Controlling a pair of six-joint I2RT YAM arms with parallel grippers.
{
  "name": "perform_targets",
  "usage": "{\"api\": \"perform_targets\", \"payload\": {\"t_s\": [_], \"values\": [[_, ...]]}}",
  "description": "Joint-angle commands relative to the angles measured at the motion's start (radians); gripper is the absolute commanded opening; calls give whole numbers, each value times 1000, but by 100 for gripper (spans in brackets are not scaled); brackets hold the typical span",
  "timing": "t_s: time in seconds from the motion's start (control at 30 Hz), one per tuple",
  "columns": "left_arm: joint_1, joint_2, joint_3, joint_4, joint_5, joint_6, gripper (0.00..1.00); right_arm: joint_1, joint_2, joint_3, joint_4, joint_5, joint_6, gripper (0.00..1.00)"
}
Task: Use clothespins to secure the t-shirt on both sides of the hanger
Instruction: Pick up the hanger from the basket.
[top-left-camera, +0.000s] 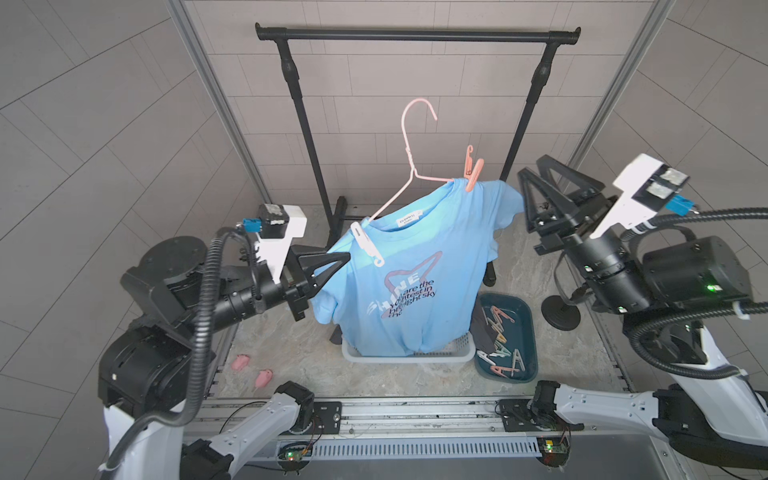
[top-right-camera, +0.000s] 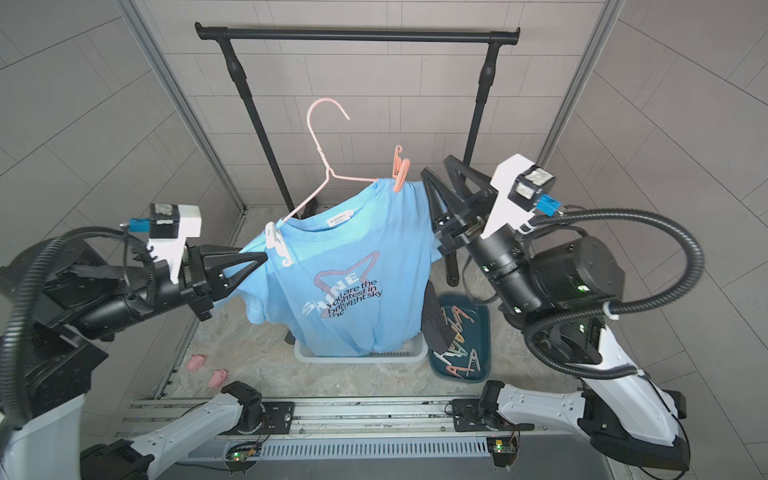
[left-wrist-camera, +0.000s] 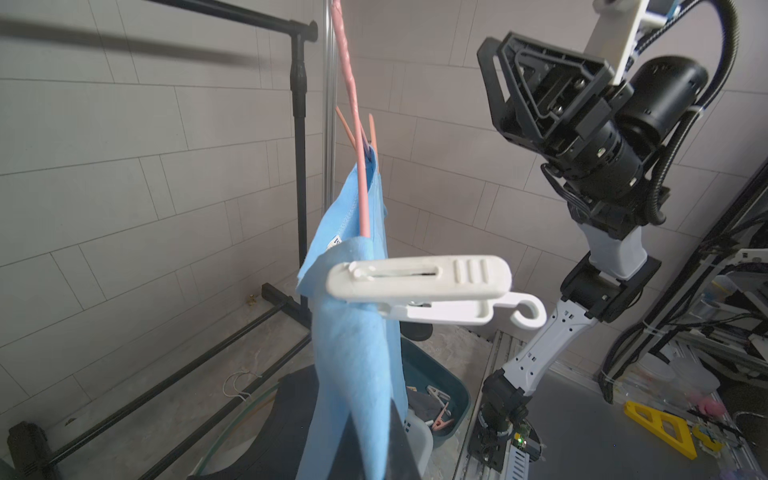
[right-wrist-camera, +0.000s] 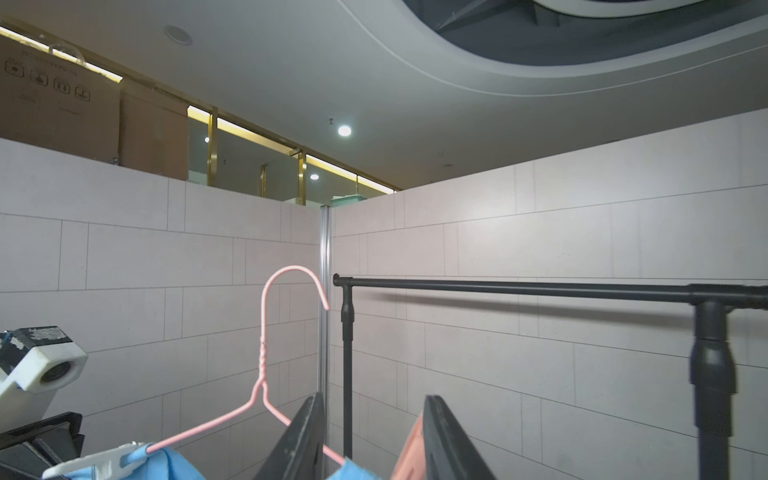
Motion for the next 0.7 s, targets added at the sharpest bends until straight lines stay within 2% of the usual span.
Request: {"api": "perform_targets", "payload": {"t_s": [0.0,0.13,0.43,0.53,0.67], "values": [[5,18,111,109,-14,-51,0,4,-56,-14,-8,54,-53,42],[5,53,240,118,-44,-49,0,4,-128,-70,-1,107,-92,42],[5,184,487,107,-320,34,0,4,-258,-255,-14,278,-174,42],[5,242,520,93,-315,63,0,4,-284,-330,-26,325,-191,42],[5,273,466,52,-240,78,0,4,-311,-428,-48,354,-167,42]]}}
